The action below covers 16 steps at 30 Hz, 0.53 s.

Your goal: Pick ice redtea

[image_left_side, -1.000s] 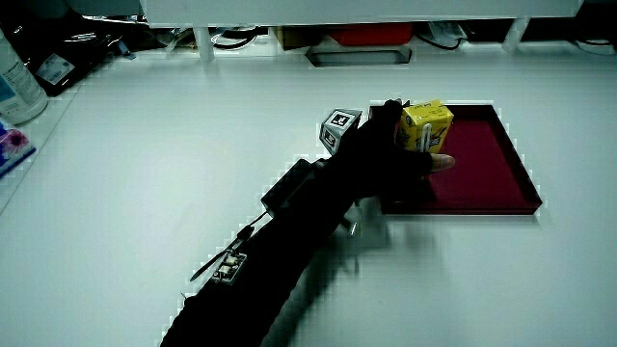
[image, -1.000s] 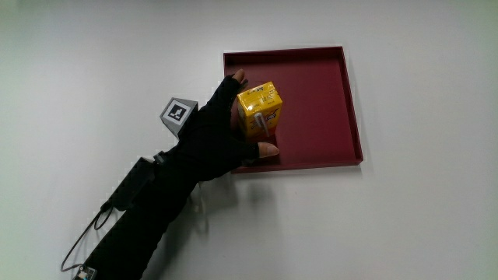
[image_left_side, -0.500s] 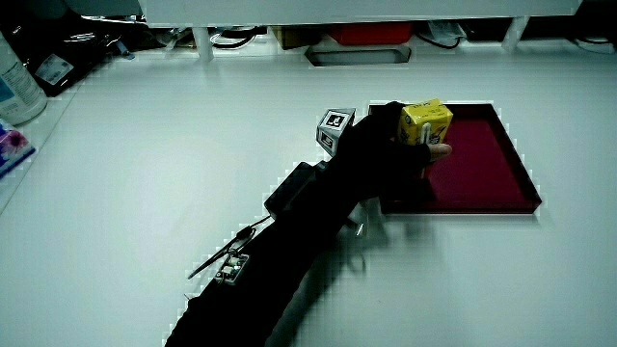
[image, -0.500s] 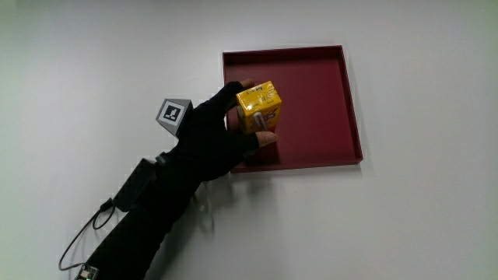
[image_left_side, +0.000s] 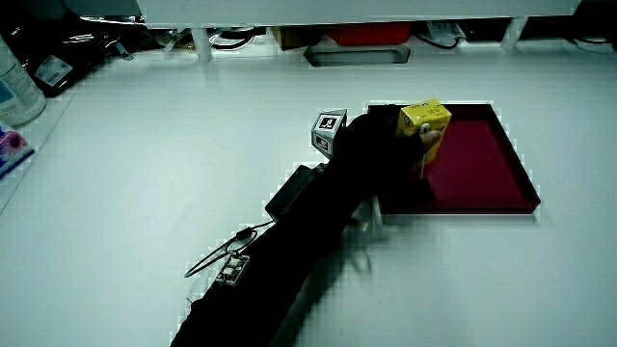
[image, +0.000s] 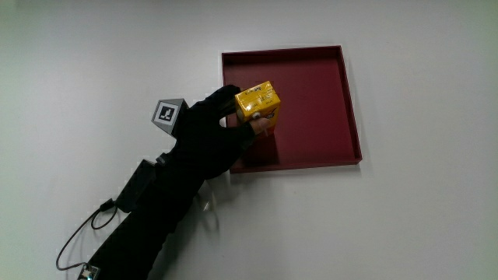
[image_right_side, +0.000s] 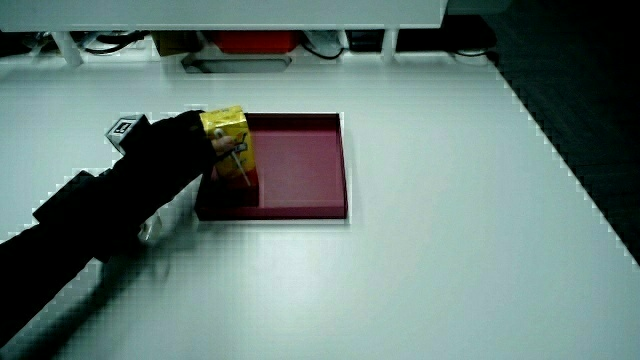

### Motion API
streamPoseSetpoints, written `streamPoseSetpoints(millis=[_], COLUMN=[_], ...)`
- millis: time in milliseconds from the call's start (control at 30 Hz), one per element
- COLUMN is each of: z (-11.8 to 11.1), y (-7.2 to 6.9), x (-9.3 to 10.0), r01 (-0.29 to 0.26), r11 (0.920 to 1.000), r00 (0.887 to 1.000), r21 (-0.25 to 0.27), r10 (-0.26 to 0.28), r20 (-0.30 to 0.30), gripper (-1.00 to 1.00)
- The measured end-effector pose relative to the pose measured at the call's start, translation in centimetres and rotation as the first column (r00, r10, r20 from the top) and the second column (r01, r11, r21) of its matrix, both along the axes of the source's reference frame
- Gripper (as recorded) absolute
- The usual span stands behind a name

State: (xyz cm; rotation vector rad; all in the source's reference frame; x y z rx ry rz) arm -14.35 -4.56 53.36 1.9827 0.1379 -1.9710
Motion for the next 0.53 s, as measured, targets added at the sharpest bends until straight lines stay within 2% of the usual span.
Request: streamPoseSetpoints(millis=[100,167,233,367,400,433,533], z=[-0.1,-0.1,-0.2,-1.7,-1.8,-2.7,-3.9], y=[0.1,0.2,0.3,0.3,0.2,0.2,0.2], x=[0.0,0.0,-0.2,-0.5,-0.8,-0.7,-1.5], r01=[0.005,0.011,0.02,0.041,0.038,0.041,0.053], r11=[1.0,0.9999,0.9996,0.9977,0.9971,0.9973,0.9969], r00=[1.0,1.0,1.0,0.998,0.999,0.998,0.997], r21=[-0.001,0.006,0.019,0.053,0.065,0.061,0.058], r10=[-0.005,-0.011,-0.02,-0.039,-0.037,-0.039,-0.05], r20=[0.002,-0.016,-0.006,-0.042,-0.019,-0.043,-0.058], gripper=[1.0,1.0,1.0,1.0,1.0,1.0,1.0])
